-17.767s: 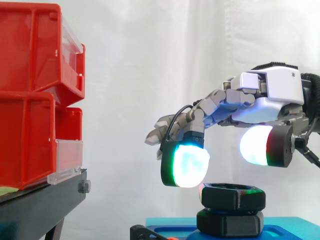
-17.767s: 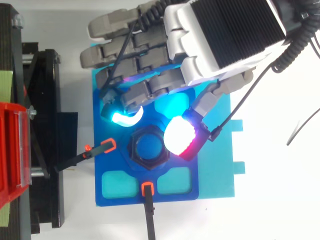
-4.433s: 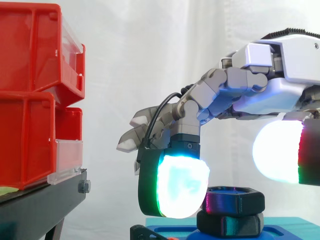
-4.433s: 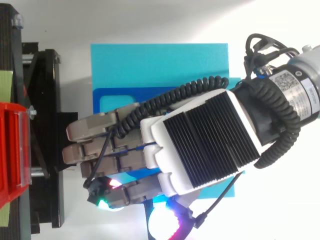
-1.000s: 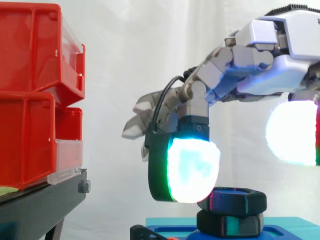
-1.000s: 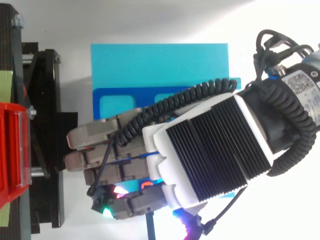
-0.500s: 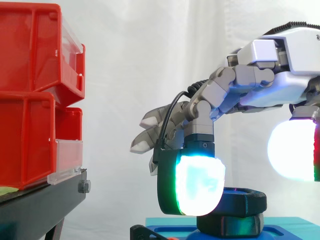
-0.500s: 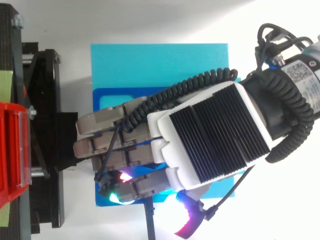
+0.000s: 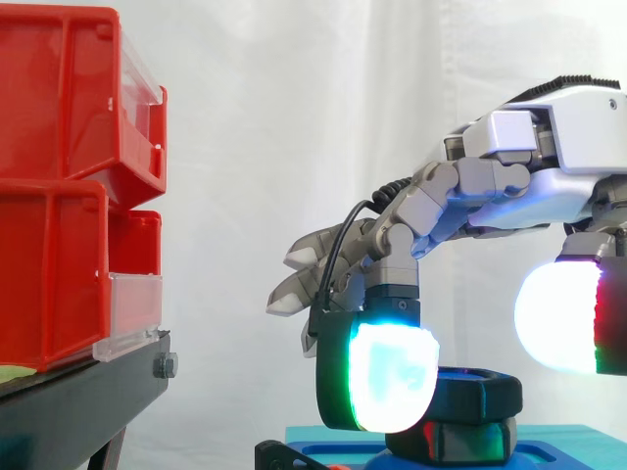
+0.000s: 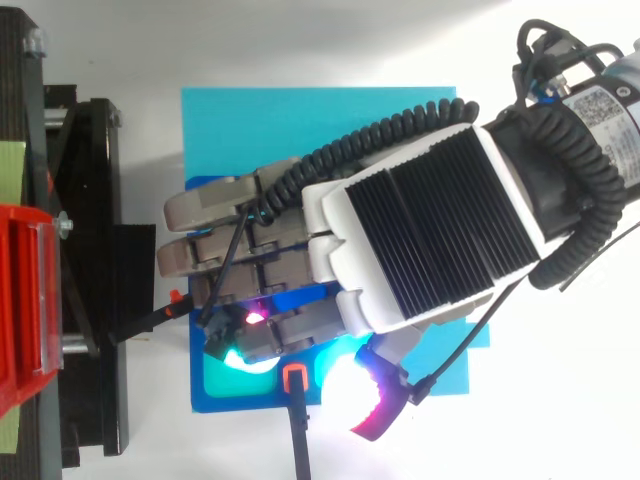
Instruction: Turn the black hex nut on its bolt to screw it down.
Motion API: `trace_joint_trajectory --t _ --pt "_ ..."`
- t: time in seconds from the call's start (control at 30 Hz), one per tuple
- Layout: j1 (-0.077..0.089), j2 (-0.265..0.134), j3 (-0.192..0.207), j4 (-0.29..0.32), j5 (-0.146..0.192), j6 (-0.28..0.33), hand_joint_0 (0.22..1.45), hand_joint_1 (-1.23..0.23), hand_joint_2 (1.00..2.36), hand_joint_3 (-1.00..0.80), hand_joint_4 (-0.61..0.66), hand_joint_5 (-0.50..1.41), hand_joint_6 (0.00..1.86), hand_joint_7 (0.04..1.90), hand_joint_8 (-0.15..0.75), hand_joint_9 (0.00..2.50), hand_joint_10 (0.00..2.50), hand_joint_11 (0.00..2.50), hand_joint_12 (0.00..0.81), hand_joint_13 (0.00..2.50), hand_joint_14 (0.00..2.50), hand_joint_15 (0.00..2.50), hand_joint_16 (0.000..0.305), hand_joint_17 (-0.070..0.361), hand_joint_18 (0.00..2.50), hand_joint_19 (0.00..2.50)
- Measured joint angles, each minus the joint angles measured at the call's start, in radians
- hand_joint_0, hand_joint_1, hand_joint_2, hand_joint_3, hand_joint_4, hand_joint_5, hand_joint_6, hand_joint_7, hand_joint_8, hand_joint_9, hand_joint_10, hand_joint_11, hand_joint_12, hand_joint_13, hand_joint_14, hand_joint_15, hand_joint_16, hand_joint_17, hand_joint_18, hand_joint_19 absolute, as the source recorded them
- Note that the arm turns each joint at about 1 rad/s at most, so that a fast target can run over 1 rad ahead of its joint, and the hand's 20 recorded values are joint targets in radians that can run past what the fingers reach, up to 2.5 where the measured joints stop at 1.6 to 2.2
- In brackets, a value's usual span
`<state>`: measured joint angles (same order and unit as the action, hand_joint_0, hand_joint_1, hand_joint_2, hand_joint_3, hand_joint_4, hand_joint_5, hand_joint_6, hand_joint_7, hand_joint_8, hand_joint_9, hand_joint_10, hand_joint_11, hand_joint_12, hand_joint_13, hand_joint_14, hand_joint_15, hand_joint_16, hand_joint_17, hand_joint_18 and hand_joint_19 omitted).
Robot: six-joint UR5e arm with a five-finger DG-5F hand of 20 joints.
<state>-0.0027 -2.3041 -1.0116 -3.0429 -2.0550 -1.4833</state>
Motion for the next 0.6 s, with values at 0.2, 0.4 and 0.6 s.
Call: trace_joint_trajectory --t 0.2,0.4,0.6 --pt "-0.006 0.0 -0.001 0.017 -0.004 0.0 0.53 -0.48 1.0 -0.5 0.22 -0.21 0.84 0.6 0.247 0.57 0.01 0.35 0.132 0.36 0.0 0.0 0.013 0.03 0.1 0.14" --pt "-0.009 -0.001 -0.001 0.022 -0.005 0.0 0.53 -0.48 1.0 -0.5 0.22 -0.21 0.84 0.61 0.248 0.57 0.01 0.35 0.132 0.36 0.0 0.01 0.013 0.03 0.1 0.15" --pt "-0.01 -0.004 -0.01 0.034 -0.005 -0.001 0.53 -0.48 1.0 -0.5 0.22 -0.21 0.84 0.6 0.247 0.57 0.01 0.36 0.132 0.36 0.0 0.01 0.013 0.03 0.1 0.15"
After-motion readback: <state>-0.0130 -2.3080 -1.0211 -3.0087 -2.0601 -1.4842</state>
